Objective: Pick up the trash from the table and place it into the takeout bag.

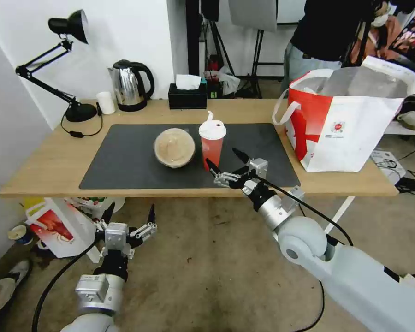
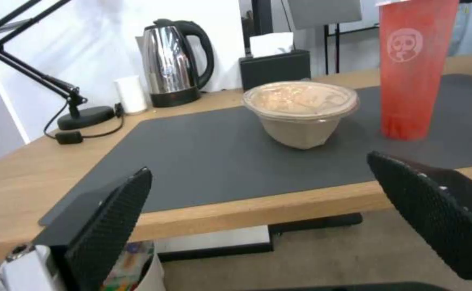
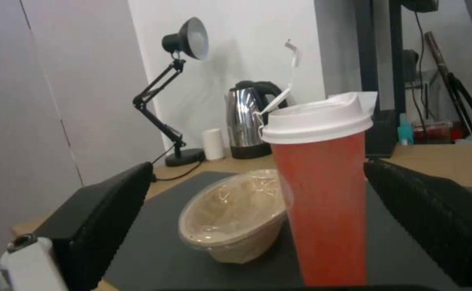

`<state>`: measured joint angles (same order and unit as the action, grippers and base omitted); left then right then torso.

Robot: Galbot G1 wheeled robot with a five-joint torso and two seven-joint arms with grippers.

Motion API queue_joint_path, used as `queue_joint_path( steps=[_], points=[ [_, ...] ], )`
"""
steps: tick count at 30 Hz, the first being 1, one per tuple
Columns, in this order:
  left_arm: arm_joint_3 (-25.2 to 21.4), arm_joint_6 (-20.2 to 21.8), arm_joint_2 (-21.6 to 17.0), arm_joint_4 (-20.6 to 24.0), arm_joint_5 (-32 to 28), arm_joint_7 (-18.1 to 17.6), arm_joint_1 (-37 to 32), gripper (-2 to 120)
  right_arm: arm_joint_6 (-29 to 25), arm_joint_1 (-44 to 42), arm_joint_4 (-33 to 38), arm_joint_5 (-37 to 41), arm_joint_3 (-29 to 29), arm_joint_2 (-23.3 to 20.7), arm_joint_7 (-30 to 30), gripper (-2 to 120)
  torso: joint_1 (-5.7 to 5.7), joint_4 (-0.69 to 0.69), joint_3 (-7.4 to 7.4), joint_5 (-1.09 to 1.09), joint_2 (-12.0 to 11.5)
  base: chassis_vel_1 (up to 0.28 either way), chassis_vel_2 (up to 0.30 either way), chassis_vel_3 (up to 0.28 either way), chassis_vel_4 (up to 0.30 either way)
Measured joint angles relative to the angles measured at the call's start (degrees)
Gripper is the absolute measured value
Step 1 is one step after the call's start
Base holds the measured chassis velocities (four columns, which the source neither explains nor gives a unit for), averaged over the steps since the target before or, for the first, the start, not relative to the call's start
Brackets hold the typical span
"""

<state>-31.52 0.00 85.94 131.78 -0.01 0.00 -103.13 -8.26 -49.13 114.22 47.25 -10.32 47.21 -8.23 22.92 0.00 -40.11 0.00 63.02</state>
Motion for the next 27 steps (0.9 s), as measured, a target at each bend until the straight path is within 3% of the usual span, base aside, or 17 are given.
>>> queue_joint_path(
  steps=[27],
  points=[
    [0.00, 0.00, 0.00, 0.00, 0.00, 0.00, 0.00, 100, 0.69, 6.18, -7.84, 2.22, -2.40, 1.12, -0.36, 100, 0.00, 0.00, 0.00, 0.00, 0.00, 0.000, 0.000, 0.000, 0.000]
  ],
)
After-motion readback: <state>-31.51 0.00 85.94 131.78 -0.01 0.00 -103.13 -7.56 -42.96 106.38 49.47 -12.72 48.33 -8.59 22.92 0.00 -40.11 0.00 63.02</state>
